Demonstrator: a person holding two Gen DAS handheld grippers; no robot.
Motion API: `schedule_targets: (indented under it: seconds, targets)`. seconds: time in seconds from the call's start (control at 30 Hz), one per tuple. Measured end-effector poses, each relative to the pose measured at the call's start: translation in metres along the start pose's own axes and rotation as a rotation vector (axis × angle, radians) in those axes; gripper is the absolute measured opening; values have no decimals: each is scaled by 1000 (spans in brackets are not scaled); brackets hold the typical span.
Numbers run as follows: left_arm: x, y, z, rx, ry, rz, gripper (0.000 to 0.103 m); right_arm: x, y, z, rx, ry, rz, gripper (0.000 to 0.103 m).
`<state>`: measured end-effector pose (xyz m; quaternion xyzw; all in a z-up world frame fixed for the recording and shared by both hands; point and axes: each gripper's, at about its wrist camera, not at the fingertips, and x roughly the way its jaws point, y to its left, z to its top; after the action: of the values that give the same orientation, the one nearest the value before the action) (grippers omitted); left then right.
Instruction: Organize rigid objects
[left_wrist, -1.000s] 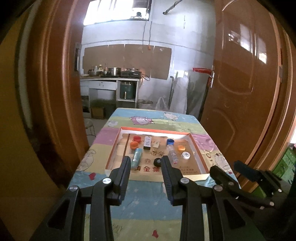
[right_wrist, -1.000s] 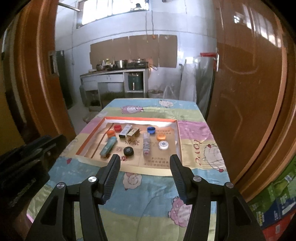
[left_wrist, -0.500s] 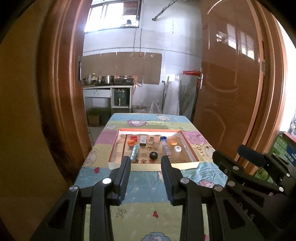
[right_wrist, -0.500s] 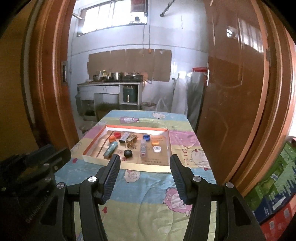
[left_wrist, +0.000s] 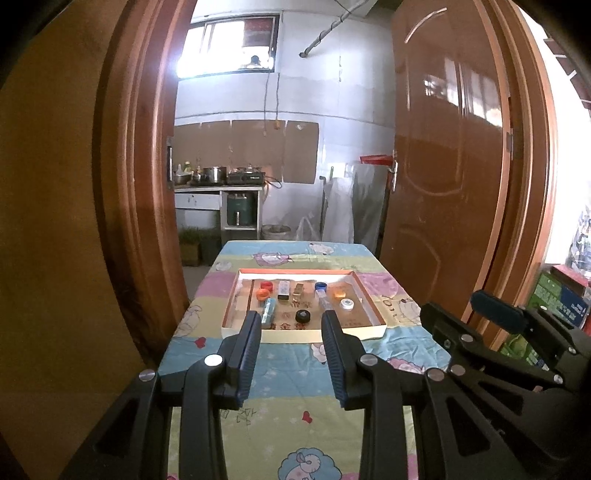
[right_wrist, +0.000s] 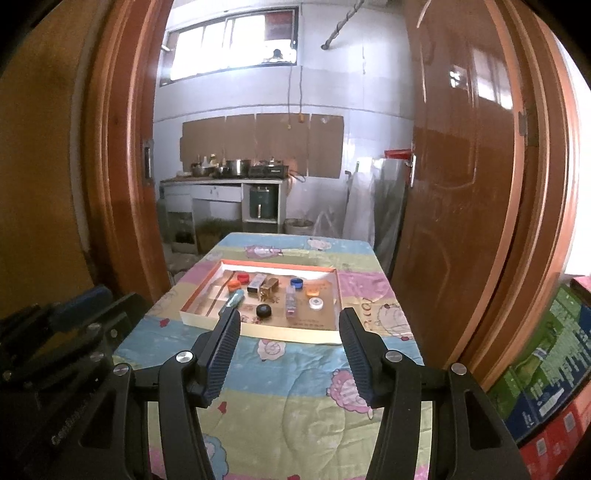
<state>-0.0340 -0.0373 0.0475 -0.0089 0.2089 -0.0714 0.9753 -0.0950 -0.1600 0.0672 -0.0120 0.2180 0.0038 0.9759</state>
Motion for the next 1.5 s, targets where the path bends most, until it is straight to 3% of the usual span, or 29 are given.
schedule_targets:
  seconds: [1.5]
  targets:
    - [-27,-7,-11,36,0,37,34,-31,-7,-18,33,-19,-2,58]
